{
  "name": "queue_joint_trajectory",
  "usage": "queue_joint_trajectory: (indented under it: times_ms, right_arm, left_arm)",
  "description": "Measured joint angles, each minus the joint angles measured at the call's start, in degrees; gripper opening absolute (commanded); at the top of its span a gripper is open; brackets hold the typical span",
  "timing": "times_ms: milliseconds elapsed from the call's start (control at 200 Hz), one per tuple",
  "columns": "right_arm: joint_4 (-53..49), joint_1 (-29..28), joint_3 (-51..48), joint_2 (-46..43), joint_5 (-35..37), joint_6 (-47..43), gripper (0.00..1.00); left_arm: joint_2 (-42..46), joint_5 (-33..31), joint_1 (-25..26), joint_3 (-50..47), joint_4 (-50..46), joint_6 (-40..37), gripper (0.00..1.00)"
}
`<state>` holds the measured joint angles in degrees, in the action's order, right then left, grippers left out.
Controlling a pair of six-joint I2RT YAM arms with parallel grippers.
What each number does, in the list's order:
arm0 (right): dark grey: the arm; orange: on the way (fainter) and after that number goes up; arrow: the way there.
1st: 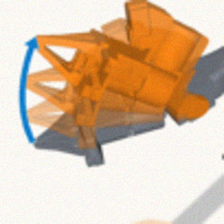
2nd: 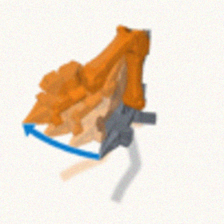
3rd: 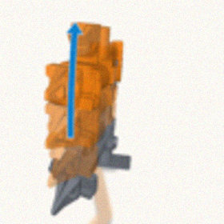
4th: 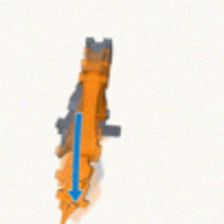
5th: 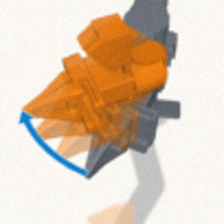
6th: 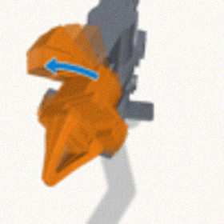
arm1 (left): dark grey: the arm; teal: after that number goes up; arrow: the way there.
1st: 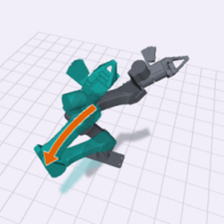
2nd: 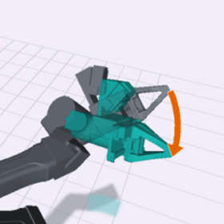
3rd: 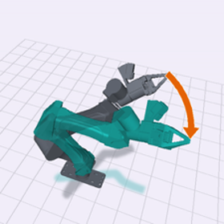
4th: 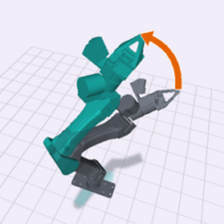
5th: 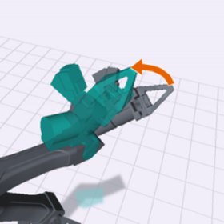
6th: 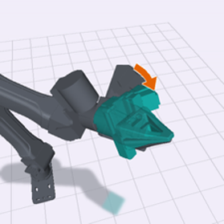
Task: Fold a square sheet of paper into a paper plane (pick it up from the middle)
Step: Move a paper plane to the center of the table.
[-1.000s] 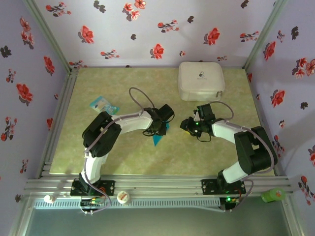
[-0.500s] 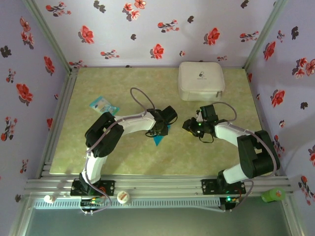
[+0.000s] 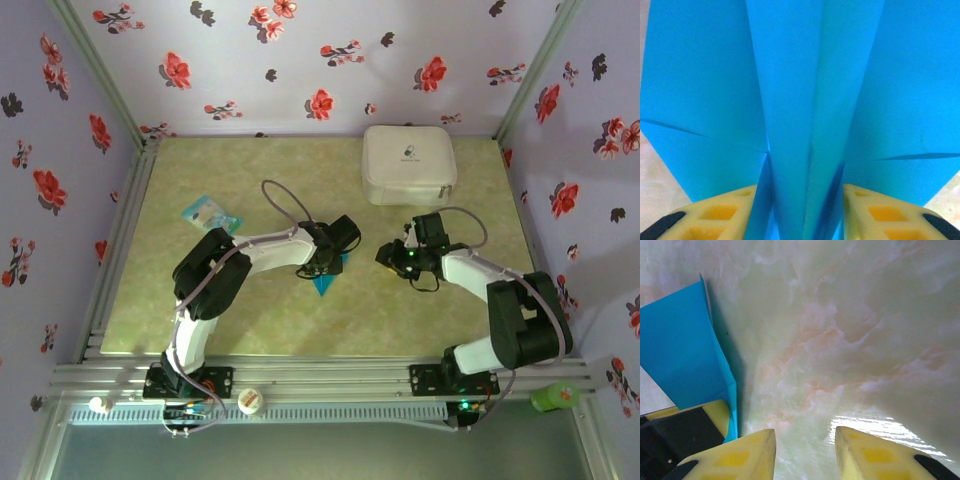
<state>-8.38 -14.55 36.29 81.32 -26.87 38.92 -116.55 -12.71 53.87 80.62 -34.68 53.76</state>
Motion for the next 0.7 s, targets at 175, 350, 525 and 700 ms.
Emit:
queue_joint_trajectory:
  times_ms: [175,350,525,700]
  right_arm:
    - [-2.7,0.1,0.1,-2.3,2.2,-1.6,0.39]
    - [-5.2,0.1,1.3,-2.7,4.3,-3.0,0.41]
    - [-8.3,0.5,2.1,-5.3,8.9,-4.7,0.5]
    - [-12.4,1.0,4.6,-10.0,18.3,-6.8,0.59]
  left_arm:
    - [1.0,-0.4,0.0,-0.6,-0.3,1.0,0.46]
    - [2.6,-0.4,0.0,-0.6,-0.3,1.3,0.48]
    - [5.9,-0.9,0.0,-1.7,0.1,1.2,0.51]
    - [11.5,-2.5,-0.1,-4.3,1.0,0.0,0.54]
